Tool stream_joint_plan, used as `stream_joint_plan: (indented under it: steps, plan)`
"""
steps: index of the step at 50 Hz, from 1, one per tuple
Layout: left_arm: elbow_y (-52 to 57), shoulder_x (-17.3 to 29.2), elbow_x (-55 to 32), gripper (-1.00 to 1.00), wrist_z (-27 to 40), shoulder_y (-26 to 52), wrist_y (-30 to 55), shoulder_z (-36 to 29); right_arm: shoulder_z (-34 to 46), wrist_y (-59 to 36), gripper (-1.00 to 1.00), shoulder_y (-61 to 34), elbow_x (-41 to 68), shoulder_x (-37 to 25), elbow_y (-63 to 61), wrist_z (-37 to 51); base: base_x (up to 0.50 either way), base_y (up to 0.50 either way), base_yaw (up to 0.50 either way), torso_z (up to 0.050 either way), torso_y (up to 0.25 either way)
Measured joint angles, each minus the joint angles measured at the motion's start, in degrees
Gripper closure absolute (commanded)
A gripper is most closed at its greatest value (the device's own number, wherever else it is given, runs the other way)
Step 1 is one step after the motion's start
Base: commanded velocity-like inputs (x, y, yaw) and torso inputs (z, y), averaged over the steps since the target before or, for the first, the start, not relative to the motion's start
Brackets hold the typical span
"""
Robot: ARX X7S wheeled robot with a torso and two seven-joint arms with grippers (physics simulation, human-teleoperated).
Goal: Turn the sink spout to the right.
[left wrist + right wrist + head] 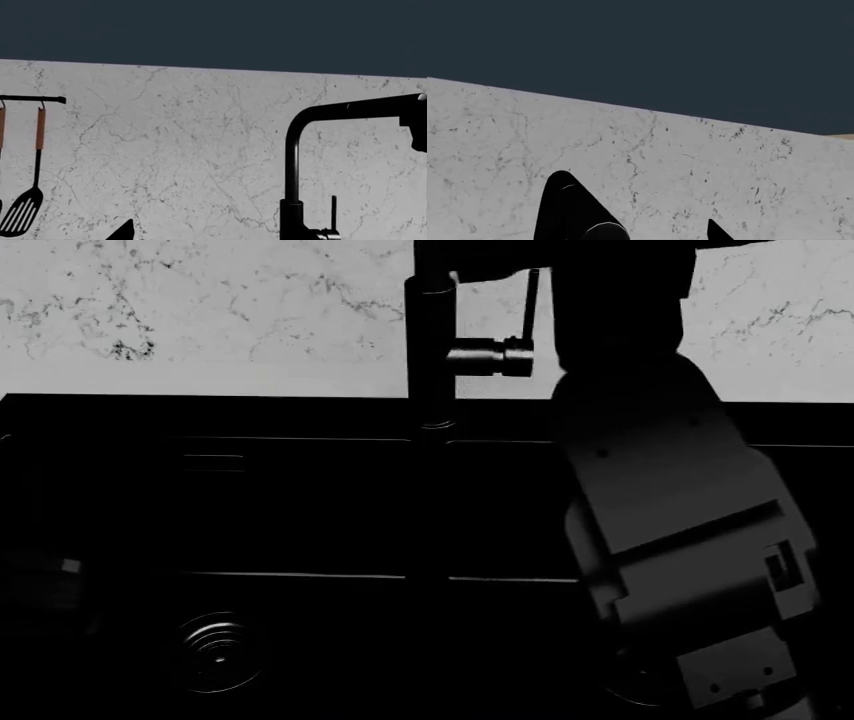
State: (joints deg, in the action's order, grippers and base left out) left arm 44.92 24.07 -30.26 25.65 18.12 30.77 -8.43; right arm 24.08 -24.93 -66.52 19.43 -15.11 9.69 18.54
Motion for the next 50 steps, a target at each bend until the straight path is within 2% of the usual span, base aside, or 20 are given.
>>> stream_joint_plan:
  steps: [50]
  plan:
    - [-0.79, 1.02, 0.52, -1.0, -0.8, -0.77, -1.42, -2.18, -0.99, -1.29, -1.0, -1.11, -0.51, -3.59, 0.73, 1.25, 0.0, 0.0, 0.0, 0.0, 0.0]
